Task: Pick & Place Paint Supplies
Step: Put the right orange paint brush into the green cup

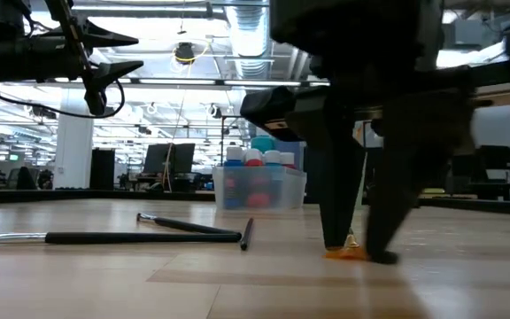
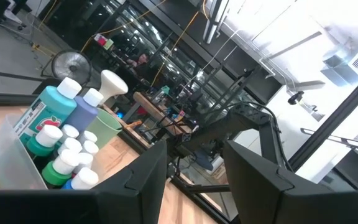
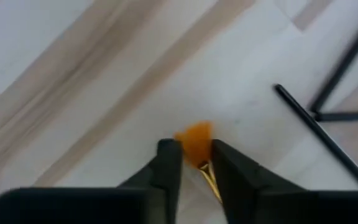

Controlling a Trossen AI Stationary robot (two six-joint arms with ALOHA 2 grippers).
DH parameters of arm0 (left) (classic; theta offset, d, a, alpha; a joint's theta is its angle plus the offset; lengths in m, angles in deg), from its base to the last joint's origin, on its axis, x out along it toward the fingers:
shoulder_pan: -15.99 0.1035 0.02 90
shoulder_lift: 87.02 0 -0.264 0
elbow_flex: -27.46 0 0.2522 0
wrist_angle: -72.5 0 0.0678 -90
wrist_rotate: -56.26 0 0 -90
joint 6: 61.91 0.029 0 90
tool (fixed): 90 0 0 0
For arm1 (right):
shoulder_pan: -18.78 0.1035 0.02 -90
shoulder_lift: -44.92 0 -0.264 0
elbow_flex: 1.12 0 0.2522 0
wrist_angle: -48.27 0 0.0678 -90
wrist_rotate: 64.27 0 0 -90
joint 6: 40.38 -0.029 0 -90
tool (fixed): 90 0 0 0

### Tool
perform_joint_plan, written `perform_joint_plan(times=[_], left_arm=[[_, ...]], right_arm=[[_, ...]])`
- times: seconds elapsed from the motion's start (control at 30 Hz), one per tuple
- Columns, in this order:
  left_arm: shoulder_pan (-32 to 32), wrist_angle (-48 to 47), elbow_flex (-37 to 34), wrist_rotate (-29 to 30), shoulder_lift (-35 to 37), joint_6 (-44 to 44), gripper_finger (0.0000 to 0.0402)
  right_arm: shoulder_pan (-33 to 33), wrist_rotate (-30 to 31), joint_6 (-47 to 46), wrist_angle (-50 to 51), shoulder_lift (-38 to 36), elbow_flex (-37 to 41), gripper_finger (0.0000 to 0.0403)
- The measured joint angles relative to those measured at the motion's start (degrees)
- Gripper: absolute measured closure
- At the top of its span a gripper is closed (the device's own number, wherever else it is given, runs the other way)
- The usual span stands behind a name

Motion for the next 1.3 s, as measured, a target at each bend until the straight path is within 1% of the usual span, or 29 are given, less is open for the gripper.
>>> perform_joint_plan(times=[0.13,0.17,0.27,0.4,0.57,0.67,0.83,0.9,1.0,1.1,1.2,1.3], left_arm=[[0.00,0.00,0.00,-0.01,0.00,0.00,0.0247],[-0.01,0.00,0.00,0.00,0.00,0.00,0.0247],[0.00,0.00,0.00,-0.01,0.00,0.00,0.0247],[0.00,0.00,0.00,0.00,0.00,-0.06,0.0247],[-0.01,0.02,0.00,-0.01,0.00,-0.26,0.0247],[0.00,0.11,0.00,0.00,0.00,-1.33,0.0247],[-0.01,0.53,0.00,0.00,0.00,-1.36,0.0247],[-0.01,0.71,0.00,0.21,-0.02,-1.36,0.0247],[0.00,1.07,0.00,0.27,0.00,-1.36,0.0247],[0.00,1.31,0.00,0.29,0.00,-1.36,0.0247],[0.00,1.54,0.00,0.33,0.00,-1.33,0.0247],[0.00,1.71,0.00,0.59,0.00,-1.33,0.0247]], right_arm=[[-0.11,1.07,-2.56,0.19,0.02,0.00,0.0383],[-0.18,1.10,-3.39,0.24,0.04,0.00,0.0392],[-0.42,1.19,-7.34,0.43,0.07,0.02,0.0395],[-1.32,0.80,-17.49,0.78,-0.46,0.18,0.0401],[-3.20,1.42,-22.15,1.65,-3.77,0.58,0.0402],[-4.73,1.25,-23.99,1.27,-8.70,0.50,0.0402],[-9.40,1.54,-25.51,-3.25,-18.61,0.41,0.0402],[-11.92,3.22,-26.07,-5.51,-23.47,0.33,0.0403],[-15.66,8.30,-24.88,-8.17,-30.18,0.31,0.0403],[-20.27,9.85,-23.26,-10.55,-36.52,1.17,0.0403],[-25.50,10.11,-23.02,-15.72,-43.65,5.47,0.0403],[-30.56,10.39,-24.24,-21.95,-50.57,12.26,0.0403]])
